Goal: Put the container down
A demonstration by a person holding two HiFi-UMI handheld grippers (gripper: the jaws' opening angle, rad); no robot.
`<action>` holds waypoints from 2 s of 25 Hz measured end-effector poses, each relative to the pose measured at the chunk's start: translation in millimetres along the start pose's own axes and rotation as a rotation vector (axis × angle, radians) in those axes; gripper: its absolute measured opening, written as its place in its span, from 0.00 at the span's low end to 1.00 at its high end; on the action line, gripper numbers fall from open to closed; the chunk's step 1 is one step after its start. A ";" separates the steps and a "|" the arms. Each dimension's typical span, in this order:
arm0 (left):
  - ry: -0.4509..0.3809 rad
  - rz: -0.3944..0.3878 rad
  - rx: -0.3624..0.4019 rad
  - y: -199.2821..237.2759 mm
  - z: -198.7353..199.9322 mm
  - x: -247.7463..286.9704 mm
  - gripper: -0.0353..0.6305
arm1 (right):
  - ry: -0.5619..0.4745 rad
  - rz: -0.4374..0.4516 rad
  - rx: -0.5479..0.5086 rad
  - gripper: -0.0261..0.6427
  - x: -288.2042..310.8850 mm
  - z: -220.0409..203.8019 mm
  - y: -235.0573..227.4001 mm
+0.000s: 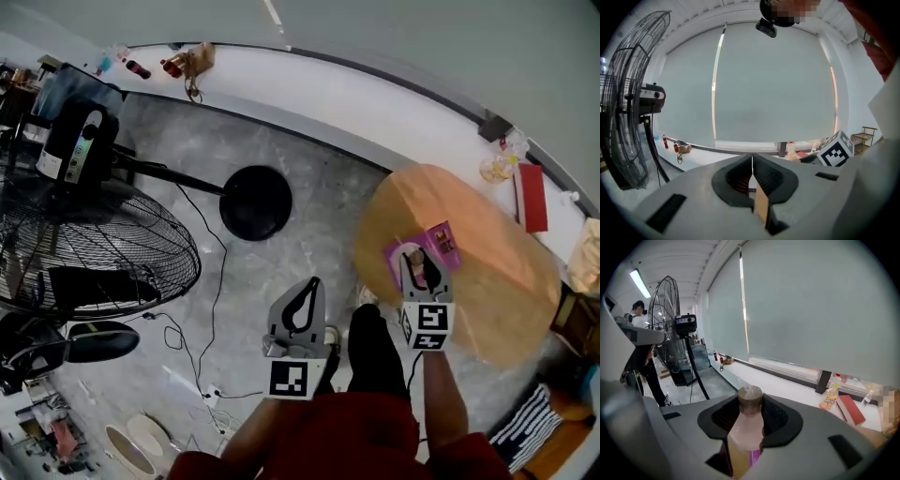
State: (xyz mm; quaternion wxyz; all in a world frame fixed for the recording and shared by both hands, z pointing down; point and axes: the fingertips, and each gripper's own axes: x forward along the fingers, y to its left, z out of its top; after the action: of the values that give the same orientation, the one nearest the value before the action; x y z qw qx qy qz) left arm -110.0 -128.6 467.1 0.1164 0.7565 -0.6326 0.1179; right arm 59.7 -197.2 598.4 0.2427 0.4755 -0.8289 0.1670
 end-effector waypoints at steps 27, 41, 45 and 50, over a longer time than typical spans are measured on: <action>0.245 0.130 -0.082 -0.2 -99.0 46.0 0.07 | 0.248 0.072 -0.032 0.25 201.6 -139.1 -33.1; 0.275 0.112 -0.074 -16.5 -103.6 59.8 0.07 | 0.251 0.083 -0.068 0.25 208.0 -158.2 -32.6; 0.265 0.093 -0.064 -21.6 -98.3 61.4 0.07 | 0.253 0.072 -0.105 0.25 204.3 -159.9 -29.8; 0.251 0.080 -0.062 -27.6 -96.0 62.1 0.07 | 0.274 0.087 -0.075 0.30 203.9 -159.4 -31.0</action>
State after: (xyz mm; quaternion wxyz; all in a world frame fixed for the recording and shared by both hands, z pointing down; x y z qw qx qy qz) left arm -75.2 -150.4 577.4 0.2132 0.7060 -0.6461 0.1965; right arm 37.8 -275.8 846.1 0.3635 0.4025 -0.8135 0.2097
